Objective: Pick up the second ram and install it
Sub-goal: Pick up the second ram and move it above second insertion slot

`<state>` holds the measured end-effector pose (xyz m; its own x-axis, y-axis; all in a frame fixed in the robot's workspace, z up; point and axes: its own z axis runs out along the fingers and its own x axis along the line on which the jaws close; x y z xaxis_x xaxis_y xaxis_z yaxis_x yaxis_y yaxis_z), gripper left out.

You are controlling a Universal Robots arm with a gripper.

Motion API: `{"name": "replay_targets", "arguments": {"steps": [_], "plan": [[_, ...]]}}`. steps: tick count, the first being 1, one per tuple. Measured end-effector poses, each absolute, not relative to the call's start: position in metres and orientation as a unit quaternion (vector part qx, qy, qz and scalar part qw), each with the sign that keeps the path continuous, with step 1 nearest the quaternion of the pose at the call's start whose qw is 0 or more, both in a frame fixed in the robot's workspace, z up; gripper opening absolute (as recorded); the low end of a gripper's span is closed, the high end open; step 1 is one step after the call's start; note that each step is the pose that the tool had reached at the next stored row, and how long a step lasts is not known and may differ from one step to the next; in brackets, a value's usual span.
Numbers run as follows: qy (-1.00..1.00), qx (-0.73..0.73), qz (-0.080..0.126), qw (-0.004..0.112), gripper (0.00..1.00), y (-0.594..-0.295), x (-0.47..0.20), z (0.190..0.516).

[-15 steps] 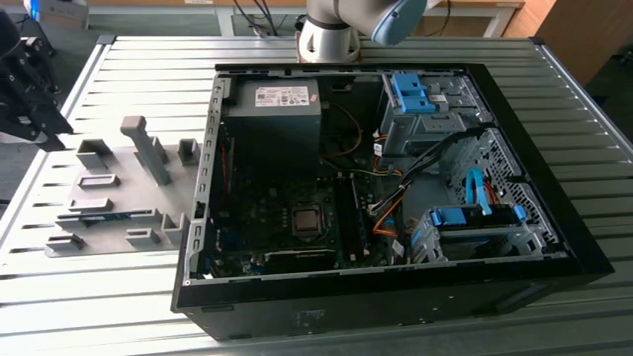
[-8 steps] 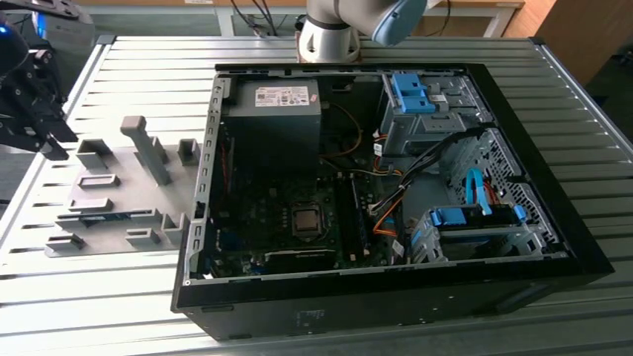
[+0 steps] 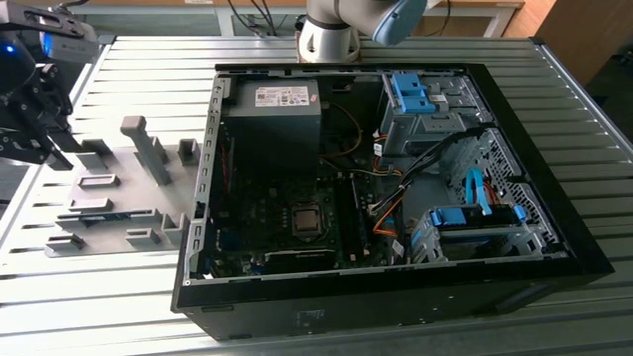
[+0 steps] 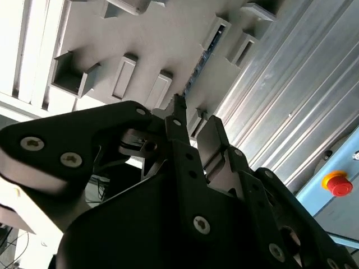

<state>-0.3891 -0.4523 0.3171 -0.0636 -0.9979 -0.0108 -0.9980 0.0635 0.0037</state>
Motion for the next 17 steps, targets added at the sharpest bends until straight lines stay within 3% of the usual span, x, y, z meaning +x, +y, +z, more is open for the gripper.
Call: {"name": "replay_targets", "arguments": {"steps": [4,5,17], "plan": [[0.730,-0.684,0.005,0.003,0.36,-0.453,-0.389,0.310],[0.730,-0.684,0.005,0.003,0.43,-0.453,-0.389,0.308],[0.730,-0.684,0.005,0.003,0.43,-0.456,-0.390,0.291]]}}
